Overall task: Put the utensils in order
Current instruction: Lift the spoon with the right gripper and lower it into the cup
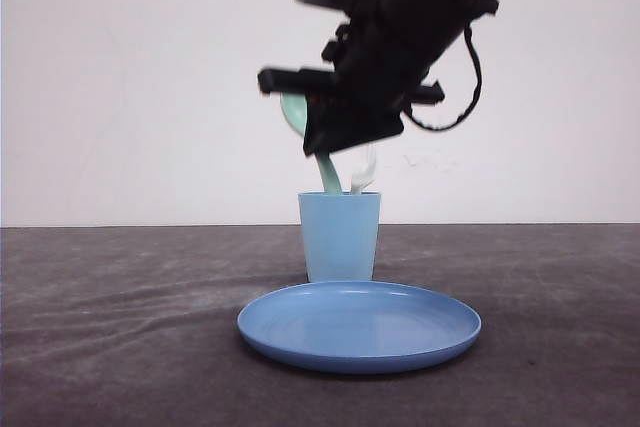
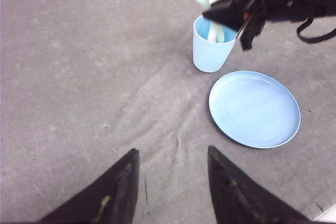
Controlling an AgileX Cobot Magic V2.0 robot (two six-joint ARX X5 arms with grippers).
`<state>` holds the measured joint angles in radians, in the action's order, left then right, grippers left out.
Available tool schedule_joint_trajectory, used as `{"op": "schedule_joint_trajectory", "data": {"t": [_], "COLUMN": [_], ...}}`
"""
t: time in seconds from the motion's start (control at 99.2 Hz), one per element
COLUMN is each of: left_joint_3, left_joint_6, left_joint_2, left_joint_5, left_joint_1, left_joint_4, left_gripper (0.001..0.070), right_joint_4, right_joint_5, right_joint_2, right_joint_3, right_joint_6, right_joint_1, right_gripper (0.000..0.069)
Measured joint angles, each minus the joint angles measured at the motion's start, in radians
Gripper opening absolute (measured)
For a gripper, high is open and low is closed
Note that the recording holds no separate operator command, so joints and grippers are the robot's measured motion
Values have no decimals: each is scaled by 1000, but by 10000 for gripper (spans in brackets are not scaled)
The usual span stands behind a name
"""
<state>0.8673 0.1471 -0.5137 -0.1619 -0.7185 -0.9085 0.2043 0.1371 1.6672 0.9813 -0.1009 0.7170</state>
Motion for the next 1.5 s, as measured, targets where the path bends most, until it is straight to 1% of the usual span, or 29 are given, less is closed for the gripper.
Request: {"op": "schedule_joint_trajectory", "data": {"t": [0.121, 0.655, 0.908, 0.978, 1.089, 1.16, 1.25, 1.382, 1.503], "left_joint_3": [0, 0, 0, 0, 0, 0, 0, 0, 0], "left_joint_6": [0, 0, 4, 5, 5, 6, 7, 7, 7], "left_joint_2": [0, 0, 0, 0, 0, 0, 0, 0, 0], "left_joint_5": [0, 1, 1, 1, 1, 1, 1, 1, 1], "left_joint_1": [0, 0, 0, 0, 0, 0, 0, 0, 0], "left_joint_4": [0, -2, -4, -5, -5, -5, -5, -5, -5], "left_gripper": [240, 240, 240, 240, 240, 240, 240, 240, 240], "right_joint_4": [2, -66, -56, -60, -58, -58, -58, -59, -60], "right_joint_5": [24, 24, 23, 21, 21, 21, 21, 19, 19], "right_joint_2": [2, 24, 25, 25, 25, 25, 25, 14, -47], "right_joint_3": [0, 0, 0, 0, 0, 0, 0, 0, 0], "right_joint_6": [0, -10, -26, -31, -35, -38, -38, -38, -37], "right_joint_1": [-1, -6, -7, -10, -10, -10, -10, -10, -8], "right_gripper": [78, 78, 82, 113, 241, 289, 309, 314, 314]}}
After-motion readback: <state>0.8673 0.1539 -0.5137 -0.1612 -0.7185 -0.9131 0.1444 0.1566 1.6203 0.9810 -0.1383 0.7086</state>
